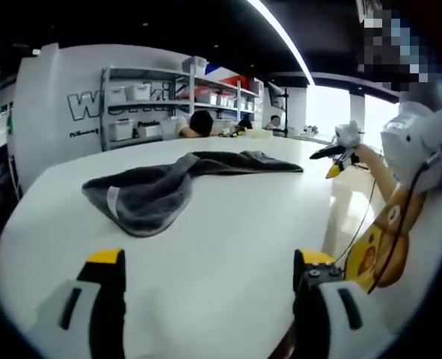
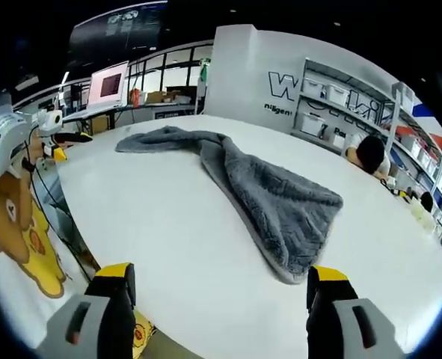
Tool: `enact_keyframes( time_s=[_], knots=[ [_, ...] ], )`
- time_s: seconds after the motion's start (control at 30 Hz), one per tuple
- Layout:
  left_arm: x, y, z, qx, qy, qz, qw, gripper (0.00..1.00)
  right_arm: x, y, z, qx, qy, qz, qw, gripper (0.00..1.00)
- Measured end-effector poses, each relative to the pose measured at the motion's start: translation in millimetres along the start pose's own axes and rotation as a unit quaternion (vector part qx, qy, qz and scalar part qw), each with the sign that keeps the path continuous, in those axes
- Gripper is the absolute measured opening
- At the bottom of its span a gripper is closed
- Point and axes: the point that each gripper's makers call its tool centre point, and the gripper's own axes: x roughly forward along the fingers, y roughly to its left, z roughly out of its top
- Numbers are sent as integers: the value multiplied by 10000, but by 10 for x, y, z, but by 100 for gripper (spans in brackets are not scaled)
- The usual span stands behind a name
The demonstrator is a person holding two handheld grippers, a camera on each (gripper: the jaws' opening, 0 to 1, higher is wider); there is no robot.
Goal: Fold the towel on the table until its edges align and the towel forms a compact rectangular stack.
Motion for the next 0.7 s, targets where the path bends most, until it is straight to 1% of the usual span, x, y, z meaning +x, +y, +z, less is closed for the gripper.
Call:
enact_keyframes(
  time_s=[0.27,0.33,0.57,0.7],
  knots=[
    [4,-11,10,5,5,14,10000,98,6,14,109,-191,-52,73,9998,99],
    [-2,-15,10,1,2,33,10000,98,19,-1,177,-290,-104,115,9995,99],
    [-24,-11,0,-13,4,62,10000,98,73,-40,313,-497,-162,193,9984,99],
    [-35,-3,4,-17,-9,83,10000,98,112,-24,448,-694,-223,287,9969,98]
  ],
)
